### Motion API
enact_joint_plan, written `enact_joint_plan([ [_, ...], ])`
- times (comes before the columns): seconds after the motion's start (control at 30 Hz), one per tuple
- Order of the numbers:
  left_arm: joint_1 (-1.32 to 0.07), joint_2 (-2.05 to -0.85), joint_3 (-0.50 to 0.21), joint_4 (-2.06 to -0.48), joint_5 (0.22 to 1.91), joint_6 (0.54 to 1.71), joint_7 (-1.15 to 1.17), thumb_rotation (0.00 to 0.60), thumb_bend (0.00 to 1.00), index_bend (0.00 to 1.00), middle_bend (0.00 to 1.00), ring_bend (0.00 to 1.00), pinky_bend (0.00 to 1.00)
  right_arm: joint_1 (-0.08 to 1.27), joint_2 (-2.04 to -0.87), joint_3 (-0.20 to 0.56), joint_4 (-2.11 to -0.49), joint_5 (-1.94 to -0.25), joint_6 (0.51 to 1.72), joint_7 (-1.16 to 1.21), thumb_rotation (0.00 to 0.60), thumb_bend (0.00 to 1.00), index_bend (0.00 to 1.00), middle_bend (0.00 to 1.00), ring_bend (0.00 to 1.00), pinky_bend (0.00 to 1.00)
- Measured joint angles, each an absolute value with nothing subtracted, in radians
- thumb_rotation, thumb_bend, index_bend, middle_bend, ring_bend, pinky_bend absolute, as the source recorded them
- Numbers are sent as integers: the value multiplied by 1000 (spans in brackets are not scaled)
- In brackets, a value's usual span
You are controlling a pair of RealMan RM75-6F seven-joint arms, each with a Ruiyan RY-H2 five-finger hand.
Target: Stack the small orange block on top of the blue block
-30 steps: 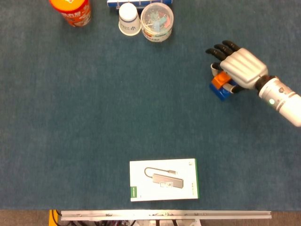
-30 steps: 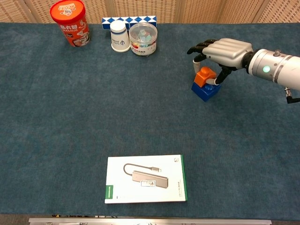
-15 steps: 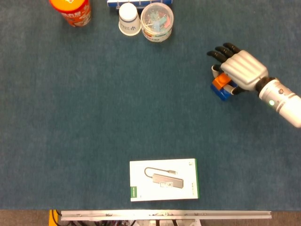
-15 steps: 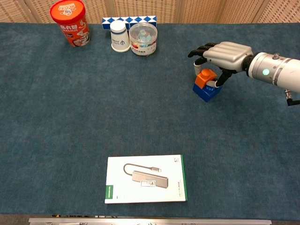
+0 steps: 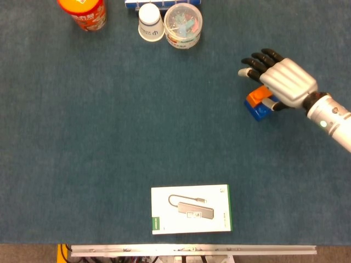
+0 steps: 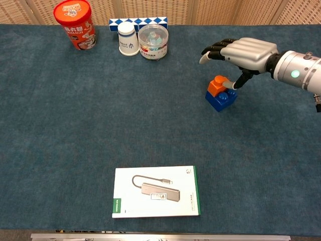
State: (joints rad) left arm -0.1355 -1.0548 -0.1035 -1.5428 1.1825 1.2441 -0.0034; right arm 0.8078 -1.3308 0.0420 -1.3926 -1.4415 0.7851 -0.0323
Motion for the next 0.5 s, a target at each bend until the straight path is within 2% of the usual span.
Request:
enact_joint_plan([
  [0.23,-136,-1049,-100,-1552,1201,1247,-12,600,119,480,463,336,512,753,-1283,45,-1467,-1418,878,-129,600,306,165,113,0,56],
  [0.5,-142,-1044,-96,-1554,1227,1244,-32,600,119,479,463,336,512,592,-1212,36,-1602,-1344,1117,-321,600,306,174,127,0,56],
])
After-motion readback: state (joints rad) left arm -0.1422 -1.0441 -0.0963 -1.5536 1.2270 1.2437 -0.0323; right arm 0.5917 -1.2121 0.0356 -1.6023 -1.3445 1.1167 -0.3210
